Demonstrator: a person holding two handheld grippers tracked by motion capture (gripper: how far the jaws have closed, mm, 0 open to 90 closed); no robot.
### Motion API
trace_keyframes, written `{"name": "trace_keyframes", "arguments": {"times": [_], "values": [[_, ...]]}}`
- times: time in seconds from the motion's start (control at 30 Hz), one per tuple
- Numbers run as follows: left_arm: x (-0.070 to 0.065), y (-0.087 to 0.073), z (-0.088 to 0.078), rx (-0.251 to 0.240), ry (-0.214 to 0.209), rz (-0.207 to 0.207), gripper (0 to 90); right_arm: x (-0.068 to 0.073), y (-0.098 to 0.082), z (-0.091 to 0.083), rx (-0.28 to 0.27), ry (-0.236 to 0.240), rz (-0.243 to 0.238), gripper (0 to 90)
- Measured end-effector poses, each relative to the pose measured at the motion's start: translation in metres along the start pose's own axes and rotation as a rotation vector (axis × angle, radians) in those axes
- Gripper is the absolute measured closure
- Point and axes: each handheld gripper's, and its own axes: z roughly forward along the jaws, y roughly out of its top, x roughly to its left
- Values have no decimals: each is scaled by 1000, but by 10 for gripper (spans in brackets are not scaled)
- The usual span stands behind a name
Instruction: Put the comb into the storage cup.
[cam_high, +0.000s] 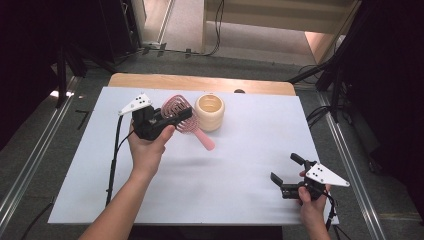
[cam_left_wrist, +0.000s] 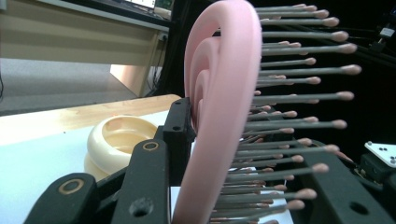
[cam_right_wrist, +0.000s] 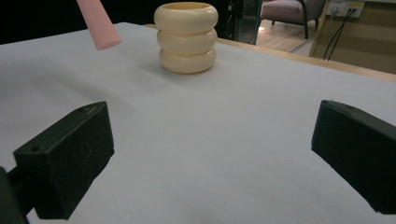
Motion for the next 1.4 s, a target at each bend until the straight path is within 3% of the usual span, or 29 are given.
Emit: {"name": "trace_keyframes", "arguments": {"times": [0.6,1.4], "values": [[8,22,8,-4,9,22,637,2,-1,1,7,8,3,0],[22,37,27,-14,8,22,636,1,-2,2,7,16,6,0]]}}
